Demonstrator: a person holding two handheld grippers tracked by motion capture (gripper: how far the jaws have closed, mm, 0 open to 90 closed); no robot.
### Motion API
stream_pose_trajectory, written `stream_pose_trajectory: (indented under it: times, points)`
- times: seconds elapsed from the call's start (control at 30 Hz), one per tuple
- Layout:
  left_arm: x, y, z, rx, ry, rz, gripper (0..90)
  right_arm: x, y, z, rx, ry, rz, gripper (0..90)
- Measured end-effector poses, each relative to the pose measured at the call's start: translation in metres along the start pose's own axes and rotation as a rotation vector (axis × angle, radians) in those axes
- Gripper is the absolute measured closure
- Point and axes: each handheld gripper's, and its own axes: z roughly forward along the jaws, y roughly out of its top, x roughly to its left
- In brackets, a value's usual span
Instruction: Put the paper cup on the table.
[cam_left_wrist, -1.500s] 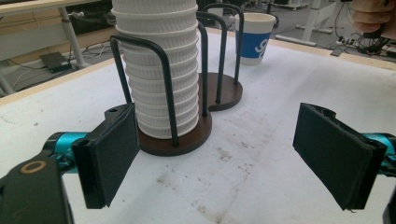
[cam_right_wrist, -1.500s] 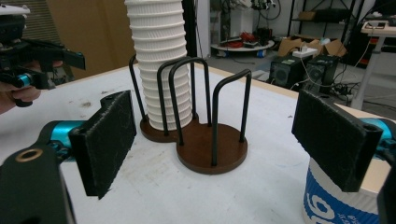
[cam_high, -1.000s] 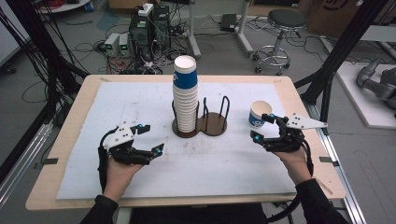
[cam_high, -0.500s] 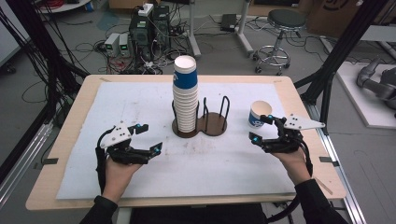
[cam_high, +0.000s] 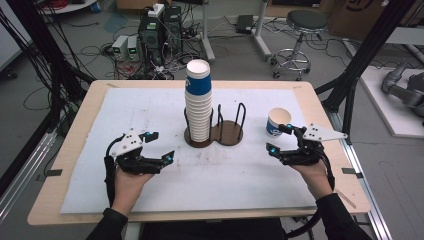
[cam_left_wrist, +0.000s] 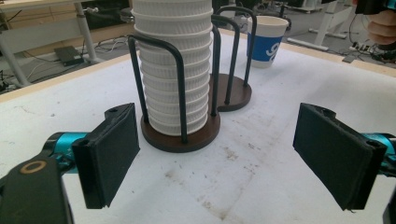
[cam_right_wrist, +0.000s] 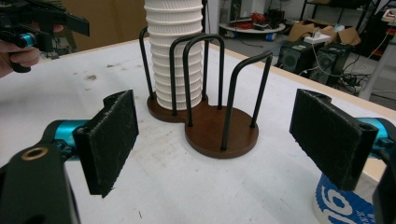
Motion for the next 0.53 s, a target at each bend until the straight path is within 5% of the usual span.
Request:
stream_pose_trajectory:
  times: [0.53]
  points:
    - [0.0041, -0.0042, -0.0049, 0.012, 0.025, -0.026, 14.3, -0.0024, 0.0001, 0.0046, 0.001, 0.0, -0.005, 15.7]
